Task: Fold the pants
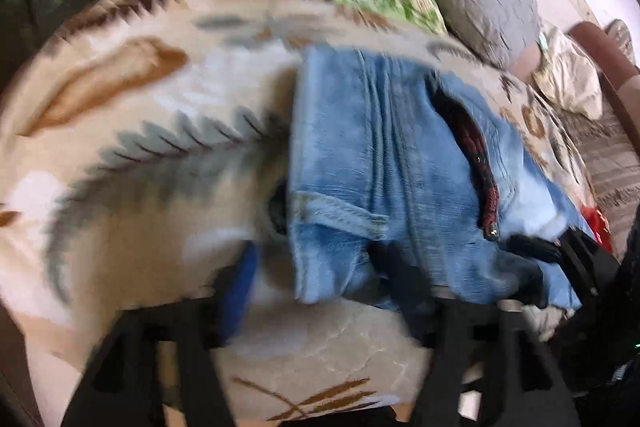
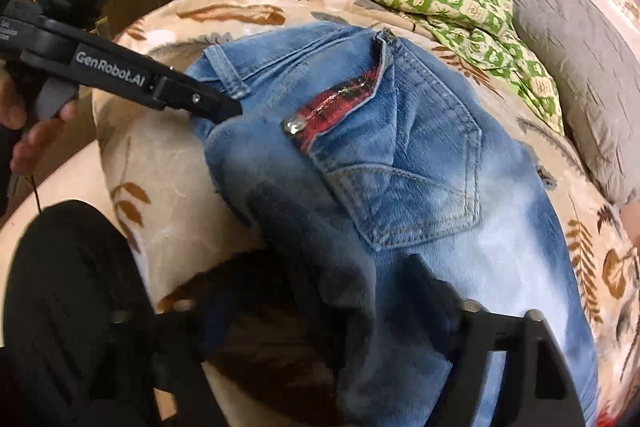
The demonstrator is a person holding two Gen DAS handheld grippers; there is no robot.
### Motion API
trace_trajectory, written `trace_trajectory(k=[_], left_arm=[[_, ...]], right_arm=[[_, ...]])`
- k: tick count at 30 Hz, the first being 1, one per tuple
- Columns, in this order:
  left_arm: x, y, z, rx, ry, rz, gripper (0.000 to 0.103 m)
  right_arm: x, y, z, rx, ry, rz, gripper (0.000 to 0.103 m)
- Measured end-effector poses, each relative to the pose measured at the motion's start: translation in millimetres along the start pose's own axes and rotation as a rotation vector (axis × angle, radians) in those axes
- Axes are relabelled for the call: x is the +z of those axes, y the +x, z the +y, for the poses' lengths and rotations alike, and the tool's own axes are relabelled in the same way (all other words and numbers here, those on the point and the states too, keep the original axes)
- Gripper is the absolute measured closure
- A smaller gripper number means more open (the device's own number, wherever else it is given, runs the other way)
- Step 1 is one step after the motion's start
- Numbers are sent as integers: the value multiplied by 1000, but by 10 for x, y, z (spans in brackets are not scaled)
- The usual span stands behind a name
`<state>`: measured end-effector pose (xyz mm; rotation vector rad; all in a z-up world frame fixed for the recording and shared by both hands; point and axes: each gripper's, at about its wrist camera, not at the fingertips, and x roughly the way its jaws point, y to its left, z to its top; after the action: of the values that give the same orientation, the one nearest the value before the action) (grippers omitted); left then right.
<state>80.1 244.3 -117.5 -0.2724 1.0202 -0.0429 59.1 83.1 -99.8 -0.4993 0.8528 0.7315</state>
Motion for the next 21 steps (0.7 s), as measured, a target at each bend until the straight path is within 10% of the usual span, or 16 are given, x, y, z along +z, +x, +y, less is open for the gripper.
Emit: trace_trajectory(k=[12, 21], left_arm=[[-142, -293, 128, 82, -66, -41, 20], [-235, -106, 184, 182, -479, -73, 20]], right_arm=[[535, -429, -682, 119, 79, -154, 21], [1337, 239, -895, 237, 113, -23, 21]])
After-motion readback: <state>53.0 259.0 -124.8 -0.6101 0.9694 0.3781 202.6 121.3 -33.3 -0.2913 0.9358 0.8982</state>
